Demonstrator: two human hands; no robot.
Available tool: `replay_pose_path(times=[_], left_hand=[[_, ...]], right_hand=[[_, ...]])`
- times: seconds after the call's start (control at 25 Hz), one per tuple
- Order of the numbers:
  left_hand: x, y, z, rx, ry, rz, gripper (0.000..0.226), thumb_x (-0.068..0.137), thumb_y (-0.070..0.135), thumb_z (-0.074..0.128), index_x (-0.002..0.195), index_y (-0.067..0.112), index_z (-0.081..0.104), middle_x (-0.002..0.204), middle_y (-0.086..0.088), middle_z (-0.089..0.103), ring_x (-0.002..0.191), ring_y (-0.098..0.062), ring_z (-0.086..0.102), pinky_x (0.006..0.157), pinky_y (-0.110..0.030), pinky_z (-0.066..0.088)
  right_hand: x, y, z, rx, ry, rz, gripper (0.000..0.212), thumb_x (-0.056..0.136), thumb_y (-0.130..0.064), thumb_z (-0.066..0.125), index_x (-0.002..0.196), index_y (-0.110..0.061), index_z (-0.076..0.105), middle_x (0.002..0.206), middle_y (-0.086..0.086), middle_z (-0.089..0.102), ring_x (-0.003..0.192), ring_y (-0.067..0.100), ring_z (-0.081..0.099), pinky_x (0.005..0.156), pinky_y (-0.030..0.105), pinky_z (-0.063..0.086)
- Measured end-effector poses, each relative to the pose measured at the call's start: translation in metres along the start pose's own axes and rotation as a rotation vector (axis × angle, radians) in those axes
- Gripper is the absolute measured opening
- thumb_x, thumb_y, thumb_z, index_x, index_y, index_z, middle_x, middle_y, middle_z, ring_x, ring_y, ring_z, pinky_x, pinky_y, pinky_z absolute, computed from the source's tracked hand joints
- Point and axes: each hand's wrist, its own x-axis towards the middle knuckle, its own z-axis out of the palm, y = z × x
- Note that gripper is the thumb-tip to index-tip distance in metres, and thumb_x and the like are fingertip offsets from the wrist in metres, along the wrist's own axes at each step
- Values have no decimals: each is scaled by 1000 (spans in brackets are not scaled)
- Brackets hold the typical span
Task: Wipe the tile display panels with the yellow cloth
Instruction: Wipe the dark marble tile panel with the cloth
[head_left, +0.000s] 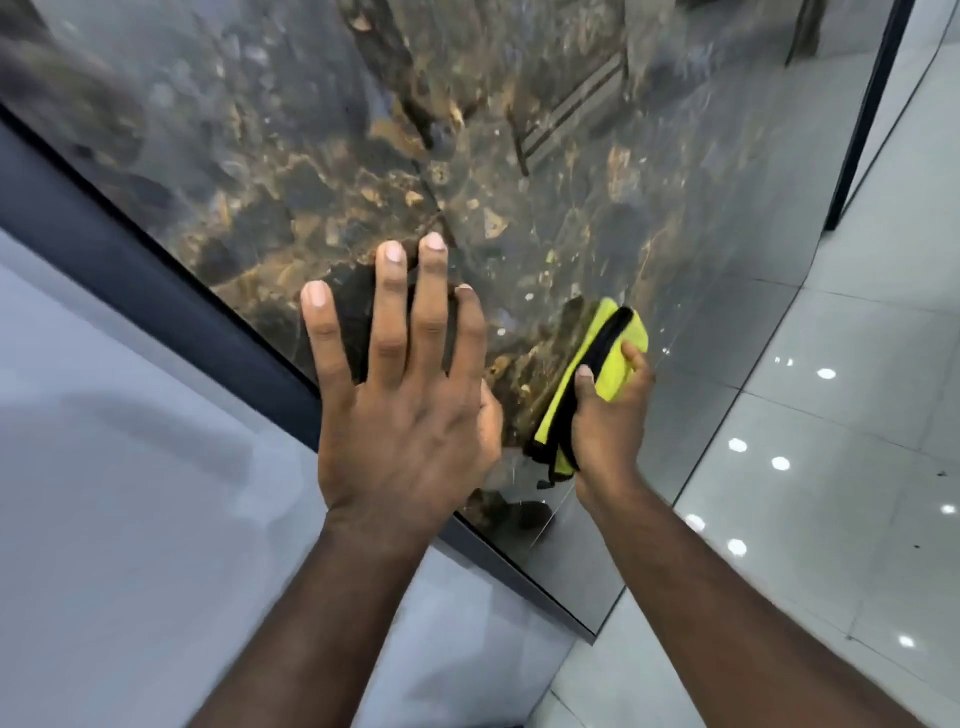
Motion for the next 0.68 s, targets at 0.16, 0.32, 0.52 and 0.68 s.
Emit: replay_pose_path(times=[0.16, 0.32, 0.52, 0.68], left_hand=[[17, 28, 6, -77, -7, -69, 50, 97, 34, 56, 143, 17, 63, 175, -14, 33, 161, -32, 13, 126, -71, -10], [18, 38, 24, 103, 2, 79, 56, 103, 32, 55, 156, 14, 55, 175, -9, 32, 161, -29, 21, 133, -50, -7], [4, 65, 50, 64, -108, 342, 66, 105, 33, 57, 164, 6, 45, 175, -10, 34, 161, -29, 33, 134, -48, 15], [-2, 69, 59, 120, -167, 469, 63, 110, 31, 48, 165, 2, 41, 174, -15, 35, 160, -29, 36, 131, -49, 25]], right_hand=[[3, 12, -8, -117, -39, -191, 56, 93, -14, 79, 141, -22, 51, 141, -3, 51, 126, 1, 44, 108, 8, 32], [47, 57, -12, -62, 58, 116, 56, 97, -17, 75, 145, -15, 46, 141, 3, 50, 131, 15, 48, 115, 29, 38], [61, 109, -31, -138, -71, 250, 69, 90, -16, 81, 141, -19, 36, 135, 9, 58, 115, 23, 66, 99, 31, 53], [74, 132, -52, -244, -122, 646, 83, 84, -8, 86, 148, -17, 35, 124, 6, 62, 106, 28, 63, 100, 41, 53]])
